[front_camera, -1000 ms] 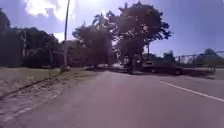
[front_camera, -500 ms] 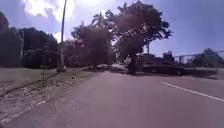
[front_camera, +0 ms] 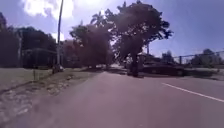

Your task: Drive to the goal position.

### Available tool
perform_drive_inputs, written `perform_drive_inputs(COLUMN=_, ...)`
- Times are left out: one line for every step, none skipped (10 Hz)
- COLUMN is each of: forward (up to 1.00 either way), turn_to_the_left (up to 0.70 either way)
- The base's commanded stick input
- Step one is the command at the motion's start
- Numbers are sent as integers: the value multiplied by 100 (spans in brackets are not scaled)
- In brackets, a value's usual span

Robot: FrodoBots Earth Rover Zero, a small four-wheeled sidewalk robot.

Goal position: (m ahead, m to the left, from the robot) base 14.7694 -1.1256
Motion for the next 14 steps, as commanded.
perform_drive_inputs(forward=70, turn_to_the_left=0)
perform_drive_inputs(forward=70, turn_to_the_left=0)
perform_drive_inputs(forward=70, turn_to_the_left=0)
perform_drive_inputs(forward=70, turn_to_the_left=0)
perform_drive_inputs(forward=70, turn_to_the_left=0)
perform_drive_inputs(forward=70, turn_to_the_left=0)
perform_drive_inputs(forward=70, turn_to_the_left=0)
perform_drive_inputs(forward=70, turn_to_the_left=0)
perform_drive_inputs(forward=70, turn_to_the_left=0)
perform_drive_inputs(forward=70, turn_to_the_left=0)
perform_drive_inputs(forward=70, turn_to_the_left=0)
perform_drive_inputs(forward=70, turn_to_the_left=0)
perform_drive_inputs(forward=70, turn_to_the_left=0)
perform_drive_inputs(forward=70, turn_to_the_left=0)
